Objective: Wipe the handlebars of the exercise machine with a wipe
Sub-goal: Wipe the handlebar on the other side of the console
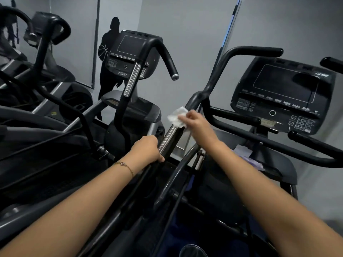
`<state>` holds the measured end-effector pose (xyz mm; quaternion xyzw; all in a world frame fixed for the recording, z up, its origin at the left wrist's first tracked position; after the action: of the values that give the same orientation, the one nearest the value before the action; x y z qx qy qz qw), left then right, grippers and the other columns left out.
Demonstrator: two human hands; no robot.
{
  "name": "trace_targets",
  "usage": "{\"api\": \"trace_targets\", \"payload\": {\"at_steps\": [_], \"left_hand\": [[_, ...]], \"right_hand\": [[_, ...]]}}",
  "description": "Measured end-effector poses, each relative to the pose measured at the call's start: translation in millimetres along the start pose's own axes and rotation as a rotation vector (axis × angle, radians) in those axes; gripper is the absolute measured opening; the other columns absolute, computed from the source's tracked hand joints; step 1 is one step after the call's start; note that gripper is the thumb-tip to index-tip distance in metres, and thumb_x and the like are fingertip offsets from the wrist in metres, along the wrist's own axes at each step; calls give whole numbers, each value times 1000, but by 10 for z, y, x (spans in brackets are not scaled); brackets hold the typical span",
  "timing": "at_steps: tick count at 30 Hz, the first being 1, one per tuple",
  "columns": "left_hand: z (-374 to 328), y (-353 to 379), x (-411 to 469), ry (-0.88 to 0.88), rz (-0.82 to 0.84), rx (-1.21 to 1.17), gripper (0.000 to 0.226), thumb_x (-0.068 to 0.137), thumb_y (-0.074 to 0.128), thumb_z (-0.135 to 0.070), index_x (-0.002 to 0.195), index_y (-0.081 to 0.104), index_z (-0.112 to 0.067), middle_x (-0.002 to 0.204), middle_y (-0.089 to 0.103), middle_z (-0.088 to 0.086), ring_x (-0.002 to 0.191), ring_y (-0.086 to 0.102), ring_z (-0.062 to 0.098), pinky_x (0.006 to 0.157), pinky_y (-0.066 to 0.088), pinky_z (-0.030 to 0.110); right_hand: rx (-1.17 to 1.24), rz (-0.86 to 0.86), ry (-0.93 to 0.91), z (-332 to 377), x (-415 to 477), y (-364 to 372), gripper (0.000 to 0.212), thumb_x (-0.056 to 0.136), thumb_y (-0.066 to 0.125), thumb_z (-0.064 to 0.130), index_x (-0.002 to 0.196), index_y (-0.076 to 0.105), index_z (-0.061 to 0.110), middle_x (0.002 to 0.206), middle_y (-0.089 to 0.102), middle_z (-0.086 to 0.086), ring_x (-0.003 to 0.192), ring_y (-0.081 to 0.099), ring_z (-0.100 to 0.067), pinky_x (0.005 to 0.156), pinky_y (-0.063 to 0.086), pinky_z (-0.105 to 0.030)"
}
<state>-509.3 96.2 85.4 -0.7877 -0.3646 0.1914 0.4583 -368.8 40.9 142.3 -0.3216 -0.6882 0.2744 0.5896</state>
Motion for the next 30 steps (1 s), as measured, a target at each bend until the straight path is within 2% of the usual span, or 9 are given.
{"api": "trace_targets", "payload": {"at_steps": [2, 5, 8, 11, 15, 19, 23, 27, 30], "left_hand": [[-18, -8, 30, 0, 21, 35, 40, 76, 76, -35, 77, 47, -8, 94, 56, 7, 91, 60, 24, 72, 46, 30], [-34, -9, 60, 9, 53, 67, 42, 78, 74, -35, 100, 54, -6, 110, 57, 9, 99, 60, 25, 77, 47, 30], [-52, 2, 85, 32, 91, 97, 43, 79, 73, -34, 105, 54, -5, 111, 59, 9, 101, 60, 24, 79, 47, 30], [-73, 5, 104, 32, 129, 154, 50, 81, 70, -36, 114, 50, -4, 116, 57, 9, 105, 59, 25, 84, 48, 32], [-98, 8, 128, 41, 170, 191, 52, 81, 71, -36, 115, 50, -2, 116, 58, 11, 104, 60, 27, 87, 48, 34], [-72, 6, 149, 43, 176, 179, 49, 80, 71, -35, 111, 51, -5, 103, 59, 8, 102, 62, 25, 84, 49, 32], [-57, 25, 168, 38, 176, 175, 47, 80, 72, -36, 110, 51, -7, 98, 55, 5, 101, 61, 23, 82, 48, 31], [-81, 6, 191, 37, 206, 196, 49, 80, 71, -36, 113, 51, -7, 107, 59, 7, 104, 61, 24, 87, 48, 33], [-107, 1, 178, 50, 213, 212, 48, 81, 70, -36, 113, 51, -7, 110, 59, 7, 105, 60, 24, 87, 48, 32]], "right_hand": [[-8, -57, 170, -269, 232, -183, 27, 92, 54, 26, 99, 57, 0, 86, 49, 1, 76, 52, -13, 72, 42, -35], [-25, -142, 306, -394, 279, -225, 25, 89, 60, 21, 95, 54, -3, 77, 44, 3, 65, 47, -8, 68, 46, -40], [1, -144, 272, -309, 181, -155, 21, 91, 57, 18, 97, 60, -1, 79, 48, -3, 65, 44, -5, 66, 41, -30], [177, -82, 338, -386, 279, -217, 21, 88, 56, 2, 106, 65, -5, 96, 50, -13, 70, 48, 2, 68, 42, -7], [210, -30, 311, -409, 419, -295, 26, 84, 57, -7, 103, 70, 4, 102, 52, -11, 87, 48, -13, 73, 32, 3], [314, -141, 333, -336, 161, -208, 28, 86, 54, -8, 110, 67, 1, 96, 51, -5, 87, 50, -12, 75, 38, -2], [229, -249, 340, -317, 61, -155, 28, 87, 53, -7, 111, 65, -1, 94, 50, -3, 87, 52, -16, 77, 41, -6], [-195, 55, 130, -186, 471, -132, 26, 89, 55, 6, 113, 65, 9, 106, 49, -9, 100, 48, -27, 80, 48, -39], [-373, 242, 54, -157, 660, -111, 28, 90, 53, 5, 116, 63, 9, 114, 45, -10, 104, 44, -28, 80, 48, -39]]}}
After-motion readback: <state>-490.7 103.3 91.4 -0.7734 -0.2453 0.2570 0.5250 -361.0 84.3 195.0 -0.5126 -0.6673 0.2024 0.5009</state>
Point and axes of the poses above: each hand's wrist, its own x-axis towards the middle knuckle, its own y-axis out of the palm, z = x × y, the point moved 6 cm from there along x, towards the middle knuckle
